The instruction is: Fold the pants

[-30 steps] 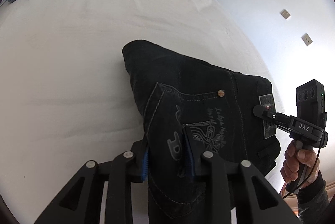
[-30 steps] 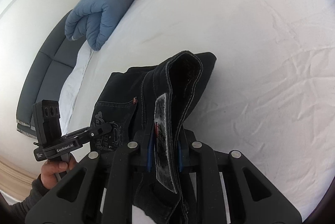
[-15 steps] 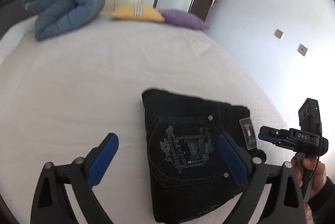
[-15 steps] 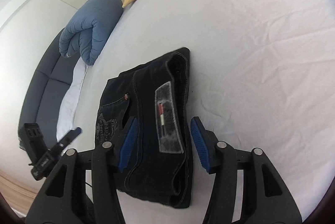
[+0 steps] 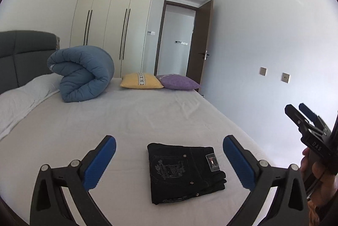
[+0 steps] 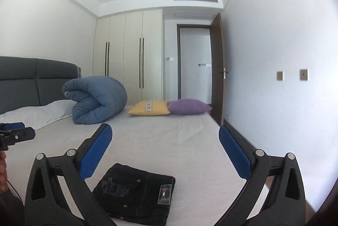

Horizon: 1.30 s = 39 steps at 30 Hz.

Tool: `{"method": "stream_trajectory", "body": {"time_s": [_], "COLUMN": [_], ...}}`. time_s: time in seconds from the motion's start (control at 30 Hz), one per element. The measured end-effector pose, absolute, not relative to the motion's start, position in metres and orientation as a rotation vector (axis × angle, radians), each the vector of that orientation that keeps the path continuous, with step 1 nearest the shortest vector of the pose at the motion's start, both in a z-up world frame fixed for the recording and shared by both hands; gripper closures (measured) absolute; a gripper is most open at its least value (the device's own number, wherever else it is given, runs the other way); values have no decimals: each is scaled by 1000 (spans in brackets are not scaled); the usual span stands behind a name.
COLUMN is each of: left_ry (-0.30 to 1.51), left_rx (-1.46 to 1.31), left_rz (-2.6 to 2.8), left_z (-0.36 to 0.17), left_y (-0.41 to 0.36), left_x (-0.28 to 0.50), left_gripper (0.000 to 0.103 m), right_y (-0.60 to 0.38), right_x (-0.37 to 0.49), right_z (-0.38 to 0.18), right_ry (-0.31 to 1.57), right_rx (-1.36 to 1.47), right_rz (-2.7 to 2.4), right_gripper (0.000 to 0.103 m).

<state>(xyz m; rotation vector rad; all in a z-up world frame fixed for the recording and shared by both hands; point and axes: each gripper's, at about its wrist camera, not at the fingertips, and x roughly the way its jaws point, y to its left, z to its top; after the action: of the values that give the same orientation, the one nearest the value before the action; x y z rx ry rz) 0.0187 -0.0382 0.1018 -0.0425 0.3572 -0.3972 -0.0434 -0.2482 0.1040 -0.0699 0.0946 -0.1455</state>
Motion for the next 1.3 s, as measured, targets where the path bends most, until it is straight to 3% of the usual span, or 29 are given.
{"method": "stream_trajectory", "body": {"time_s": [0.23,0.4,0.73,1.3], "left_ry": [395,484,702,833], "left_rx": [42,24,85,73], "left_rz": [-299,-232,-193,-202], "left_z": [116,106,56,24], "left_y": [-32,-30,-53,-69], "left_x": [-7,4,24,28], "left_gripper": [0,0,0,0], "right_y": [-224,-215,-223,-235], "right_x": [-76,-101,-85,-47], "right_z": [131,135,72,13], "right_ry": [132,266,591,756], "right_rx": [-67,32,173,178], "right_rz": [-170,-135,-216,-252], "right_gripper": [0,0,0,0]}}
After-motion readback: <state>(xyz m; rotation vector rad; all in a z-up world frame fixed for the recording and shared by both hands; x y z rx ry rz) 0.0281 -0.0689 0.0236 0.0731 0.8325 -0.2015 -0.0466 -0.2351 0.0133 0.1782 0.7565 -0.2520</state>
